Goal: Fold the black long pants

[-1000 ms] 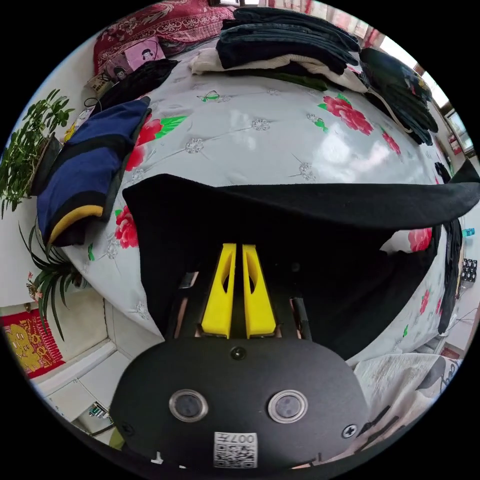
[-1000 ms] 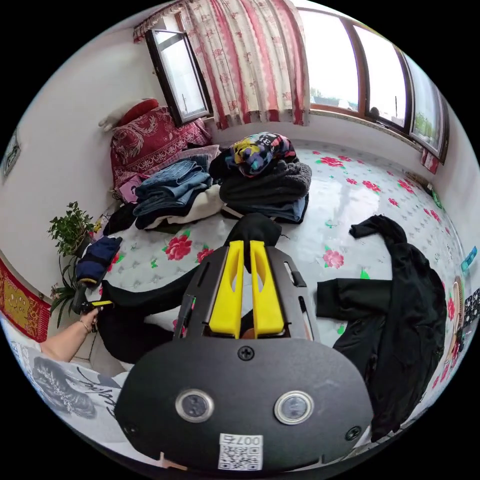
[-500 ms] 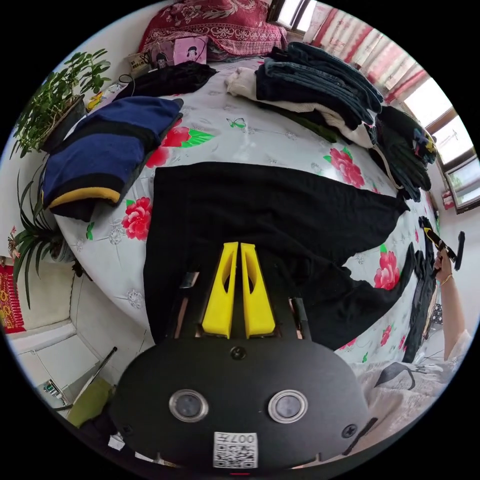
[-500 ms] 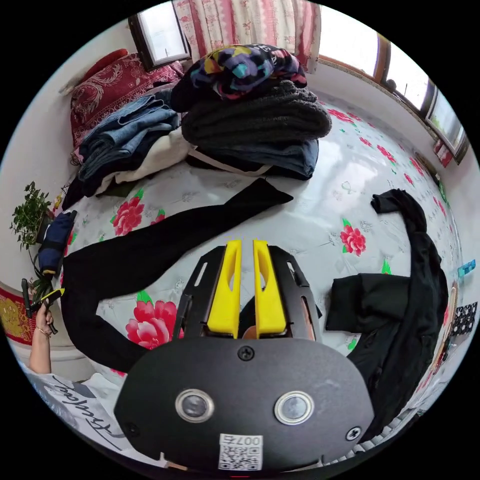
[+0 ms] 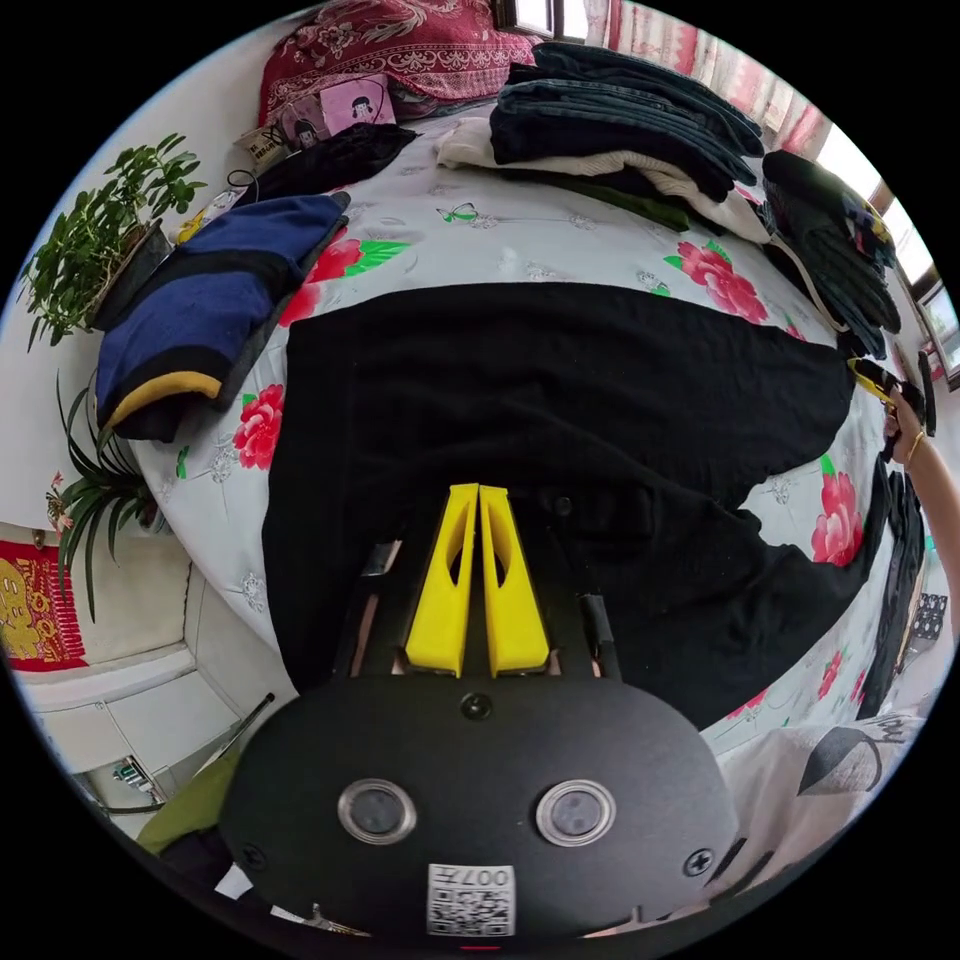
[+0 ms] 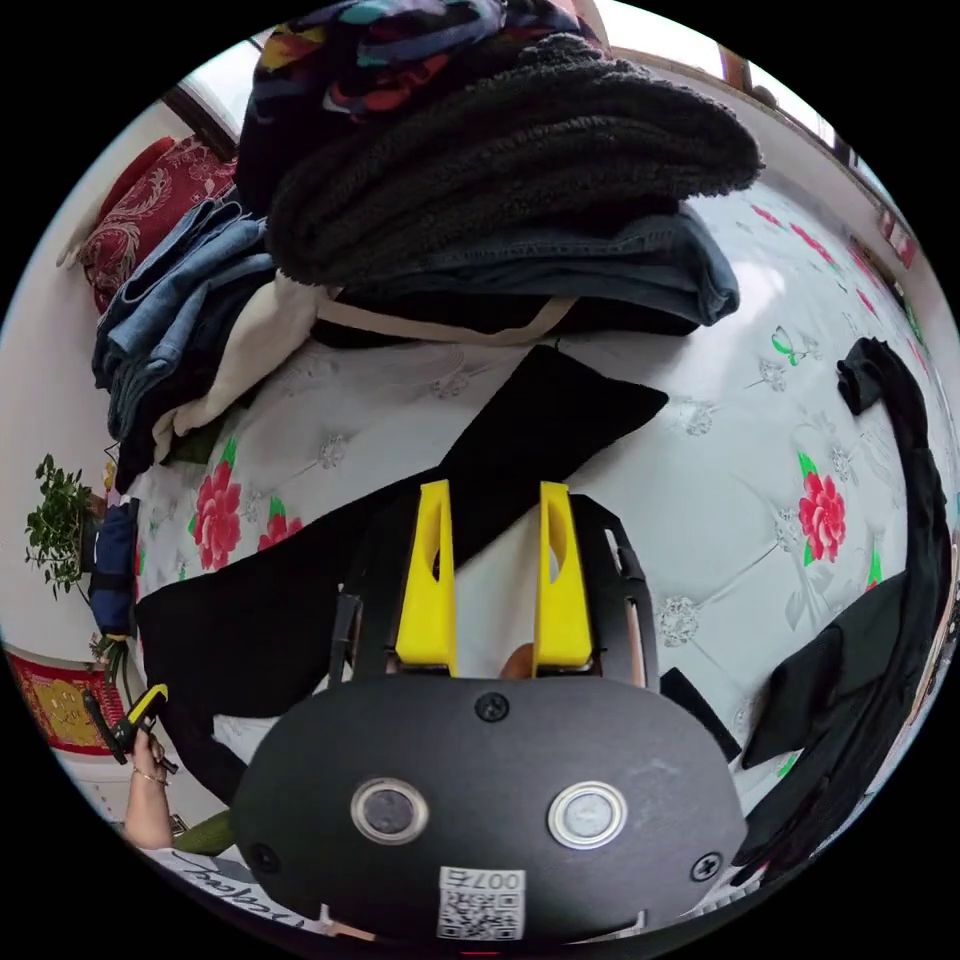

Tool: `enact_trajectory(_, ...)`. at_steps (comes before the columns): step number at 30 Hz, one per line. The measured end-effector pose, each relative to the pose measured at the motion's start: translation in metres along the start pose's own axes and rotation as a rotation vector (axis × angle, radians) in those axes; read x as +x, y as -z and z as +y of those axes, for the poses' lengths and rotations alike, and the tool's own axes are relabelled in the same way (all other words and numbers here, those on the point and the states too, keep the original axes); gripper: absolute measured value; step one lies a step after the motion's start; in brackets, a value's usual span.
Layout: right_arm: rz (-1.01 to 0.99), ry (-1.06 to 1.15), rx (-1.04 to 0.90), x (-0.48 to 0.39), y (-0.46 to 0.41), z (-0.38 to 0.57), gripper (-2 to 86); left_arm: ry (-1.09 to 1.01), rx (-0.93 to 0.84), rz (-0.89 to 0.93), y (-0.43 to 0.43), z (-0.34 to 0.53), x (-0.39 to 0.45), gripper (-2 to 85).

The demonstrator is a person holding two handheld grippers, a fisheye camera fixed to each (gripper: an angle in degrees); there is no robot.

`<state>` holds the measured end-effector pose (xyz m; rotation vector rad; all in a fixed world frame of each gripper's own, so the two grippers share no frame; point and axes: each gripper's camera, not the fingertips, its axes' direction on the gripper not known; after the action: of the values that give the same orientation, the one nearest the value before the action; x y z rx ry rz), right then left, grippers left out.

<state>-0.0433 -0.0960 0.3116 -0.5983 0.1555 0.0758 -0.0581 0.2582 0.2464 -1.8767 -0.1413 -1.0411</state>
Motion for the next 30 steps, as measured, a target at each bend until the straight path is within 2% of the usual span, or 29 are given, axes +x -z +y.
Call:
enact_trajectory(4,0.025,0.046,0.022,-0.014,0.011,0.001,2.0,0.009,0.002,-0.001,0.005,-0.003,0.005,-1.0)
enact_trajectory(8,-0.088,-0.034,0.404,-0.026,0.143,0.064,1.1,0.013,0.005,-0.019,0.010,-0.006,0.013,-1.0)
enact_trajectory(11,0.023,0.038,0.644,-0.074,0.238,0.116,1.6,0.019,0.002,-0.047,0.016,-0.014,0.021,-1.0)
enact_trajectory(13,0.094,0.058,0.698,-0.099,0.261,0.124,2.3,0.010,-0.004,-0.062,0.018,-0.021,0.024,-1.0)
enact_trajectory(16,0.213,0.080,0.617,-0.119,0.245,0.089,4.3,-0.012,-0.018,-0.076,0.022,-0.036,0.024,-1.0)
enact_trajectory(18,0.242,0.025,0.405,-0.107,0.192,0.043,6.3,-0.010,-0.016,-0.065,0.025,-0.045,0.019,-1.0)
enact_trajectory(21,0.235,-0.009,0.188,-0.071,0.150,0.028,7.7,0.059,-0.017,0.026,0.039,-0.050,-0.002,-0.9)
enact_trajectory(25,0.144,-0.027,0.172,-0.024,0.170,0.078,8.7,0.182,0.062,0.102,0.082,-0.009,-0.038,-0.8)
enact_trajectory(30,0.020,-0.143,0.018,0.042,0.166,0.168,10.0,0.427,0.056,0.139,0.115,0.063,-0.092,1.0)
